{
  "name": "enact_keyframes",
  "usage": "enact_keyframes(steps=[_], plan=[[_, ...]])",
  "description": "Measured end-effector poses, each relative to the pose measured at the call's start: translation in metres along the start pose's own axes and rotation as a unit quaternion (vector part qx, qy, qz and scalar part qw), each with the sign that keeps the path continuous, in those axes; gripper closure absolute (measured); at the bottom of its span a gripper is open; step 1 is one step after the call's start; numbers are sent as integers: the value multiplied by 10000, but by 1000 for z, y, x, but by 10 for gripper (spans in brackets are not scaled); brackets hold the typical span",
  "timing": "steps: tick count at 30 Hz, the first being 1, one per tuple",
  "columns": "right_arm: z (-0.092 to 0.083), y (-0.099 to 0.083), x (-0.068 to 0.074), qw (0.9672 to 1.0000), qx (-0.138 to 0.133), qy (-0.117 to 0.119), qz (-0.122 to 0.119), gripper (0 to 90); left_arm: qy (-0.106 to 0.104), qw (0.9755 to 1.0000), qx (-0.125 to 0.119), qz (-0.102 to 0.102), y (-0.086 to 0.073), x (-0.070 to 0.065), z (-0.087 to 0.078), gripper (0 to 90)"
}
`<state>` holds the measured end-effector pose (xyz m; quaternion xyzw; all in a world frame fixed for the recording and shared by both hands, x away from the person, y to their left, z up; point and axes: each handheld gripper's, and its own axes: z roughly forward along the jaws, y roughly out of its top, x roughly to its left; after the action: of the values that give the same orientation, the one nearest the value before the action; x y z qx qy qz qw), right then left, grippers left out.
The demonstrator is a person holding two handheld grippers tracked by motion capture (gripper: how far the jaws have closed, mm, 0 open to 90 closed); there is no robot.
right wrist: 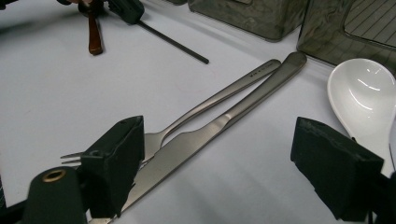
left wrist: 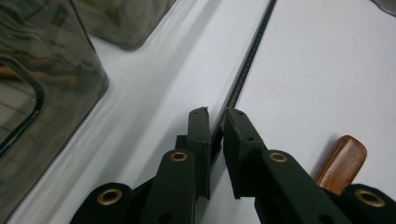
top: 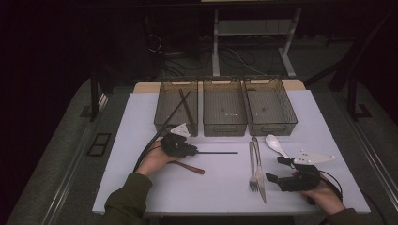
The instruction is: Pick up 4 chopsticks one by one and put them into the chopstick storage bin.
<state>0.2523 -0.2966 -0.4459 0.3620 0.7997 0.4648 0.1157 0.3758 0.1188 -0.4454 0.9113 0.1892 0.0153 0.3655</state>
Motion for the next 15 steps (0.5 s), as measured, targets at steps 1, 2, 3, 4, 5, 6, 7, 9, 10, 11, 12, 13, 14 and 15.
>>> enact_keyframes(steps=[1, 2, 3, 4, 5, 6, 7, 9, 10, 11, 12, 13, 14, 15], plan=[[0, 0, 0, 10000, 5, -1, -1, 171, -35, 10000, -2, 25, 0, -1, 1, 801], [0, 0, 0, 10000, 1, 2, -3, 172, -56, 10000, -4, 60, 1, -1, 1, 803], [0, 0, 0, 10000, 3, 3, -9, 172, -69, 9999, -18, 86, 1, -2, 2, 805], [0, 0, 0, 10000, 4, 2, -11, 172, -73, 9999, -26, 114, 2, -3, 3, 806], [0, 0, 0, 10000, 5, 2, -13, 172, -96, 9999, -20, 134, 2, -4, 4, 808], [0, 0, 0, 10000, 8, 3, -12, 172, -113, 9998, -31, 157, 3, -5, 5, 809], [0, 0, 0, 10000, 7, 1, -12, 172, -99, 9997, -15, 207, 4, -6, 6, 810], [0, 0, 0, 10000, 6, -2, -10, 172, -91, 9996, -11, 251, 5, -8, 7, 810], [0, 0, 0, 10000, 7, -1, -12, 171, -90, 9995, 1, 290, 5, -9, 7, 811], [0, 0, 0, 10000, 8, -5, -12, 172, -74, 9993, 8, 359, 5, -10, 8, 812], [0, 0, 0, 10000, 9, -3, -15, 171, -55, 9990, 28, 443, 6, -11, 8, 814], [1, 0, 0, 10000, 9, -3, -13, 172, -41, 9987, 38, 512, 6, -12, 8, 818], [0, 0, 0, 10000, 8, -1, -14, 172, -35, 9985, 42, 538, 6, -13, 8, 821], [0, 0, 0, 10000, 2, 3, -14, 172, -38, 9984, 36, 571, 6, -14, 8, 825]])
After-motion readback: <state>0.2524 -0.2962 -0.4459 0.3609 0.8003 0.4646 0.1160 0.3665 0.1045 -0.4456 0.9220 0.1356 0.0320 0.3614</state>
